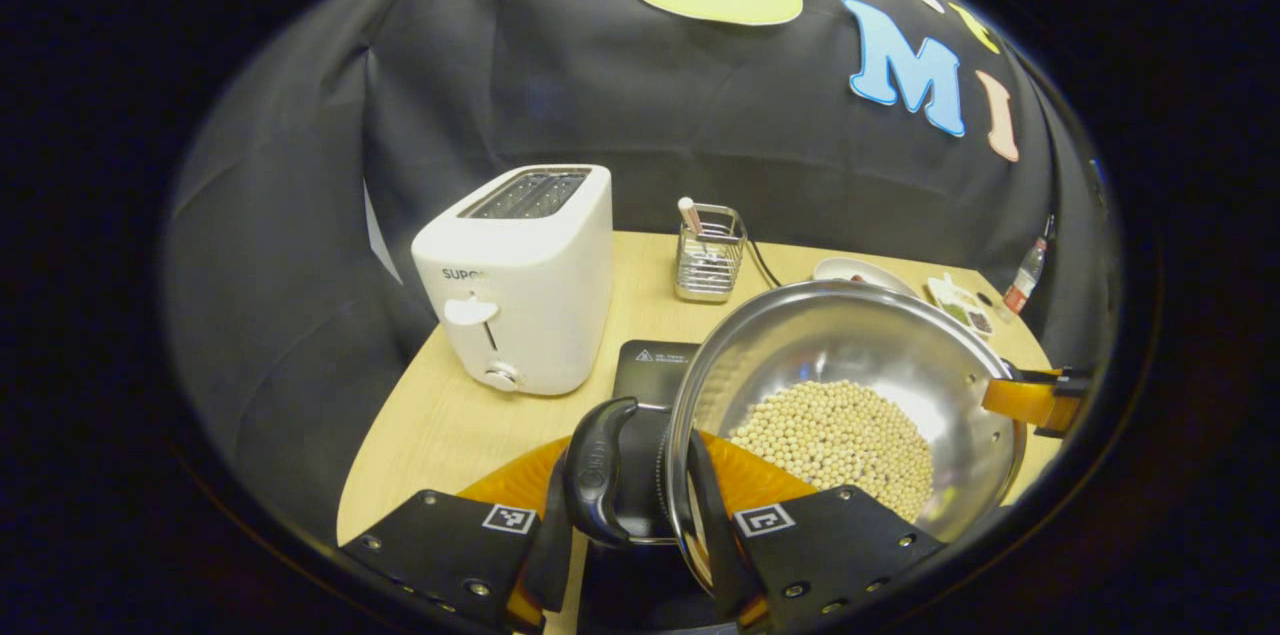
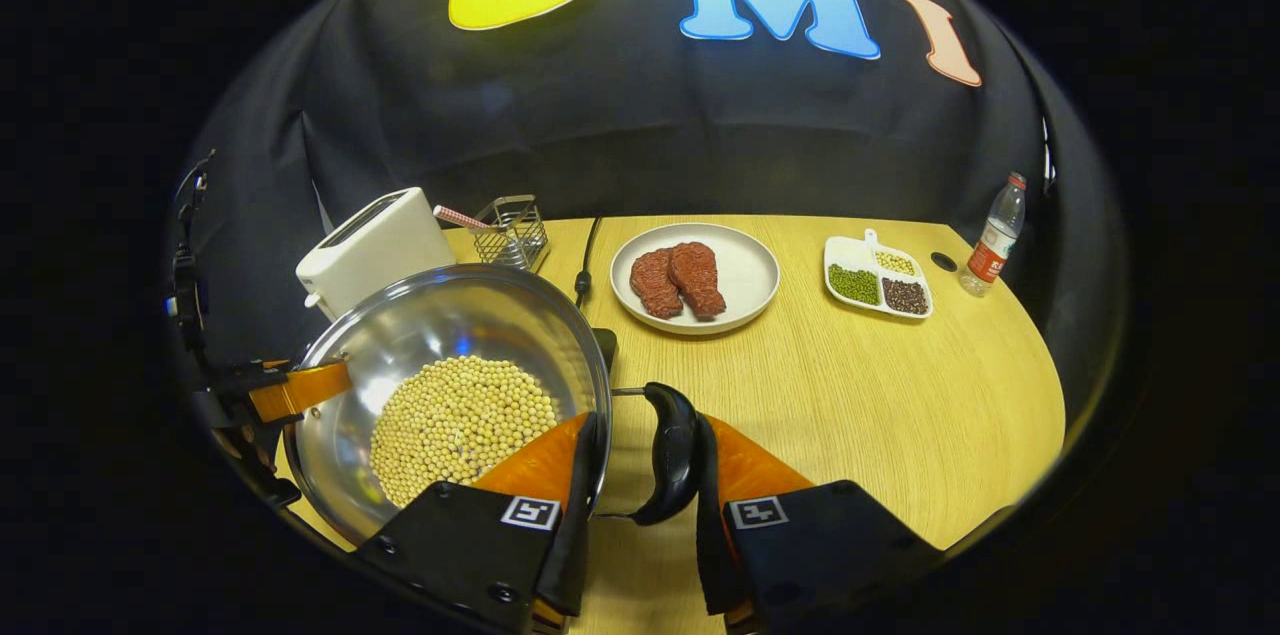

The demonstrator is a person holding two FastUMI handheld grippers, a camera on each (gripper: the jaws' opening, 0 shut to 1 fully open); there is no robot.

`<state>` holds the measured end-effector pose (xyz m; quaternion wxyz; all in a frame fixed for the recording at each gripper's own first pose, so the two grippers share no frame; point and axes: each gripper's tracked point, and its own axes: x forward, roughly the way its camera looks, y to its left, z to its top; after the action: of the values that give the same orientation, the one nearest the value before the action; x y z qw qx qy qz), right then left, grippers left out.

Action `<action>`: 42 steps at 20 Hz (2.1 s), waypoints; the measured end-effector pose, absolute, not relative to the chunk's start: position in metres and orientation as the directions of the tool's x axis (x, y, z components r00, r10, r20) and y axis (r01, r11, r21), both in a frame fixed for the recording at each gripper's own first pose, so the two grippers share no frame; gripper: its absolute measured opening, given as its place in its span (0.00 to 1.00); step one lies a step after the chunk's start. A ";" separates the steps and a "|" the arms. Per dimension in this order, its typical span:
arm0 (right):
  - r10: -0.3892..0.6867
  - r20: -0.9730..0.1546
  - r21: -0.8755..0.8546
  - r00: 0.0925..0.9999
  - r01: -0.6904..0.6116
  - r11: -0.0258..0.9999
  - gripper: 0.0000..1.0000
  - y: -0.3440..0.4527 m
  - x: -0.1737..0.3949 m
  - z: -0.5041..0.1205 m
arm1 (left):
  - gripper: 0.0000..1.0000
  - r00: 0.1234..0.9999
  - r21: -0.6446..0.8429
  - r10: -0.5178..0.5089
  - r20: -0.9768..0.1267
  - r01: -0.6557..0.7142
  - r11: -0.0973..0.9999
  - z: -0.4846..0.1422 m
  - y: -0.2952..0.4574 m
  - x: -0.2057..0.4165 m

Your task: First push the handle of the pot to place it horizontally, then grasp the pot with both hands and set it on the induction cooktop.

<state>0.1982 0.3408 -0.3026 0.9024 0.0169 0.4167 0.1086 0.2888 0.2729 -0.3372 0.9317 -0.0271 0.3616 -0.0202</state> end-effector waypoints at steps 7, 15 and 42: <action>0.232 -0.746 0.143 0.625 -0.190 0.971 0.49 0.343 0.203 -0.306 | 0.61 0.747 -0.043 -0.043 -0.664 0.019 0.999 -0.338 0.275 0.289; 0.283 -0.626 0.143 0.727 -0.250 0.958 0.98 0.341 0.208 -0.265 | 0.89 0.836 0.028 0.018 -0.549 -0.004 1.000 -0.302 0.270 0.295; 0.154 -0.186 0.051 0.971 -0.147 0.988 0.98 0.071 0.117 -0.071 | 0.89 0.991 -0.022 -0.004 -0.137 0.001 1.000 -0.057 0.033 0.159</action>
<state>0.1166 0.0714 -0.0707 0.9924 0.0187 0.0949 0.0756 0.1586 0.0326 -0.0573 0.9976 -0.0111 0.0687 -0.0014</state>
